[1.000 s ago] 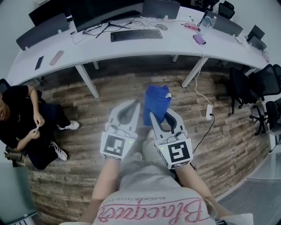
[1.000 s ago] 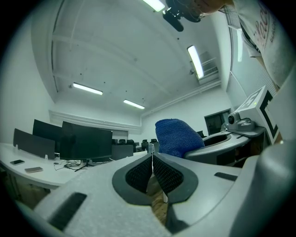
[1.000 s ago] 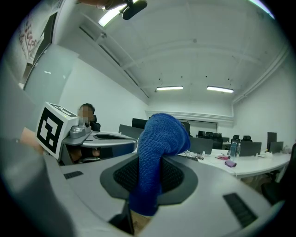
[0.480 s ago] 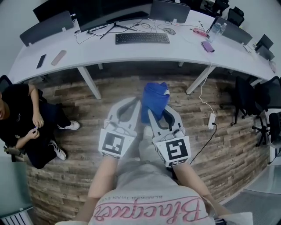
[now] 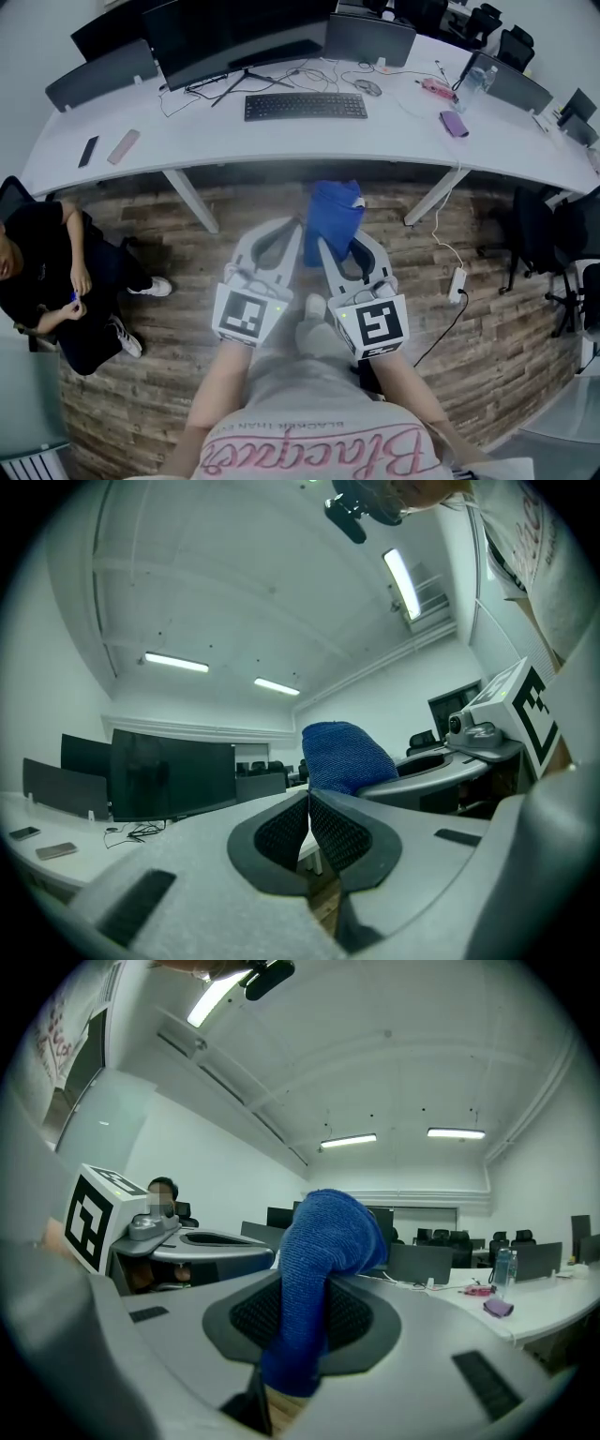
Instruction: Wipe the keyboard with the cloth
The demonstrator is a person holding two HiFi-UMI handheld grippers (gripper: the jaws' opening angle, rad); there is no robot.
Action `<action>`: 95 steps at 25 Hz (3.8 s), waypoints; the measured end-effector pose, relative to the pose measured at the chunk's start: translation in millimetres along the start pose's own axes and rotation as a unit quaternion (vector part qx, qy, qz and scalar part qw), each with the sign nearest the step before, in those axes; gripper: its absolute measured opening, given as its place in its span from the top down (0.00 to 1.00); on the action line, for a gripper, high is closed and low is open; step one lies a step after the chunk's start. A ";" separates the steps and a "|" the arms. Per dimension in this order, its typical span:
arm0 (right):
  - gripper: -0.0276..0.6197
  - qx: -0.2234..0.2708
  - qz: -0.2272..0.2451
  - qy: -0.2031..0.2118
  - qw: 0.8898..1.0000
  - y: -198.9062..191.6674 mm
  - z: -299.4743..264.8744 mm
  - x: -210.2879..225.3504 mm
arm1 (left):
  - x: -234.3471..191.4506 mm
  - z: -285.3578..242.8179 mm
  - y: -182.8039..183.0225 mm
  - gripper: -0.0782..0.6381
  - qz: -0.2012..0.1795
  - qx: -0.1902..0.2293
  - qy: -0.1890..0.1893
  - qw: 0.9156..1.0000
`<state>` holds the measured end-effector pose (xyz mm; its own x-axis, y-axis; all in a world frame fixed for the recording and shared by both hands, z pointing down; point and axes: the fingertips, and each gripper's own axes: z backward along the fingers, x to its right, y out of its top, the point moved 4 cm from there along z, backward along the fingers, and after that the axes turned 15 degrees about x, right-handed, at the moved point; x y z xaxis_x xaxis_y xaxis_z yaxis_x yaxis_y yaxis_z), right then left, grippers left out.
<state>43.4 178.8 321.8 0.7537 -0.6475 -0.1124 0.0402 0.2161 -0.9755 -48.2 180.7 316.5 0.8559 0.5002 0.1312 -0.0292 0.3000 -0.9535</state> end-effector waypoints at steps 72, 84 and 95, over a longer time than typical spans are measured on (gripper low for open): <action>0.82 -0.056 -0.028 0.155 0.986 -151.7 -468.8 141.7 | -390.0 -245.2 -181.6 0.88 0.006 -0.059 0.150 0.987; 0.82 -0.112 -0.075 0.175 0.975 -205.0 -543.7 112.3 | -463.2 -226.5 -222.7 0.88 0.021 -0.106 0.173 0.979; 0.82 -0.183 -0.155 0.196 0.951 -254.5 -584.8 79.2 | -502.4 -201.2 -263.4 0.88 0.047 -0.160 0.213 0.963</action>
<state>-290.8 -354.8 450.7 0.4372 -0.8768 0.2001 -0.0645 -0.2525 -0.9654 -366.7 -313.0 447.2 0.9933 0.1140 -0.0181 -0.0147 -0.0304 -0.9994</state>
